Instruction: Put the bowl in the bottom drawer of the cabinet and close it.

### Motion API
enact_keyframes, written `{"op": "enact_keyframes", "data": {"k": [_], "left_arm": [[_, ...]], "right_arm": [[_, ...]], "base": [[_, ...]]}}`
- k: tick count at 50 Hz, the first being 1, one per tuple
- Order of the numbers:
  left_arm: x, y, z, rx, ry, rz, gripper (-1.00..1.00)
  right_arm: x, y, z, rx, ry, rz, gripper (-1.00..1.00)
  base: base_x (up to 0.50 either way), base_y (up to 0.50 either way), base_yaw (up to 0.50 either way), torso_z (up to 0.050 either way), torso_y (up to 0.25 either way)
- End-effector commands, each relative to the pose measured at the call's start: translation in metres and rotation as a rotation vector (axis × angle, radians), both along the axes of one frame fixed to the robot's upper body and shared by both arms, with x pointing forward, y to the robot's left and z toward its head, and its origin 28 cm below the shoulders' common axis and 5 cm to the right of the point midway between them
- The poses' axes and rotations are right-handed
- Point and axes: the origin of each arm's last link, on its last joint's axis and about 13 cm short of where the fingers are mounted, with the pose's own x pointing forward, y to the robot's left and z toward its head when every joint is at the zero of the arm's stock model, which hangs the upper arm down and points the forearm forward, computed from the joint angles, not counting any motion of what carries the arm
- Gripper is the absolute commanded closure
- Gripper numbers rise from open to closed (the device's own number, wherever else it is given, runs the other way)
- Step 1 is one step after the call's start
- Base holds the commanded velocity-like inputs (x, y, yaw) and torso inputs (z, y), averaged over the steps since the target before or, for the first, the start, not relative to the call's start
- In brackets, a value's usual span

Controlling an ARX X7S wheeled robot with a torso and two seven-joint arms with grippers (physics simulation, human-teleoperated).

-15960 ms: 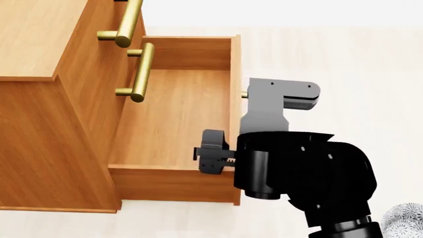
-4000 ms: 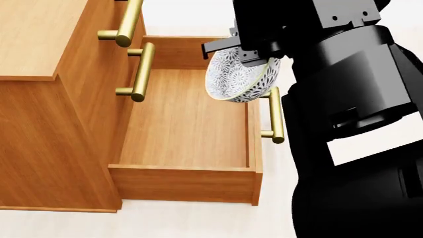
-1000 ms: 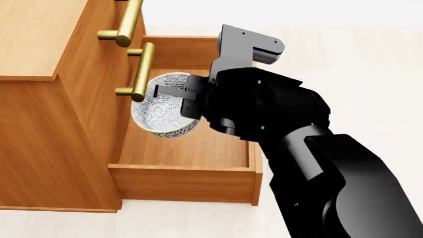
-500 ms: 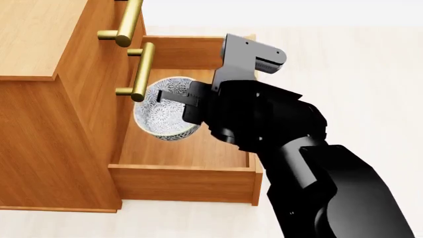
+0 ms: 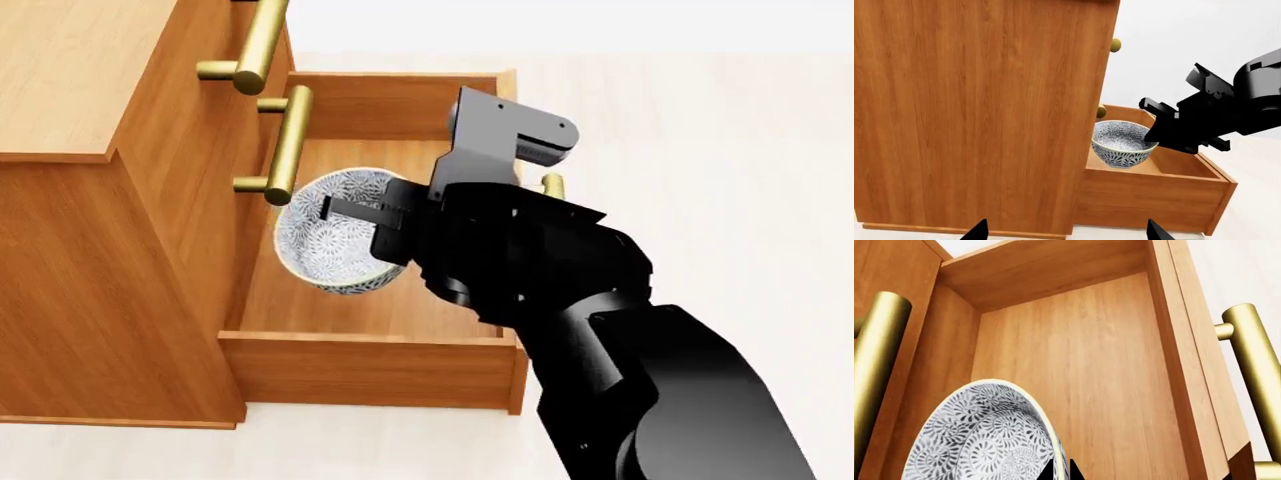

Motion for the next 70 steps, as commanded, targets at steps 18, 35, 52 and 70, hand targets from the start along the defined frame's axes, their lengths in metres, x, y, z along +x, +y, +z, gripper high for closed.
{"op": "enact_keyframes", "data": {"k": [18, 35, 52, 70], "left_arm": [[0.001, 0.001, -0.002, -0.001, 0.003, 0.001, -1.0], [0.0, 0.001, -0.002, -0.001, 0.004, 0.002, -1.0], [0.0, 0.001, -0.002, -0.001, 0.002, 0.003, -1.0], [0.0, 0.0, -0.002, -0.001, 0.0, 0.001, -1.0]], "right_arm": [[0.001, 0.0, -0.005, 0.015, -0.003, -0.012, 1.0], [0.0, -0.001, -0.006, 0.021, 0.001, -0.012, -1.0], [0.0, -0.002, -0.007, 0.025, 0.017, -0.012, -1.0], [0.002, -0.005, 0.005, 0.017, -0.003, -0.022, -1.0]], "base": [[0.0, 0.0, 0.0, 0.001, 0.001], [0.0, 0.0, 0.0, 0.0, 0.0], [0.0, 0.0, 0.0, 0.0, 0.0], [0.0, 0.0, 0.0, 0.0, 0.0]]}}
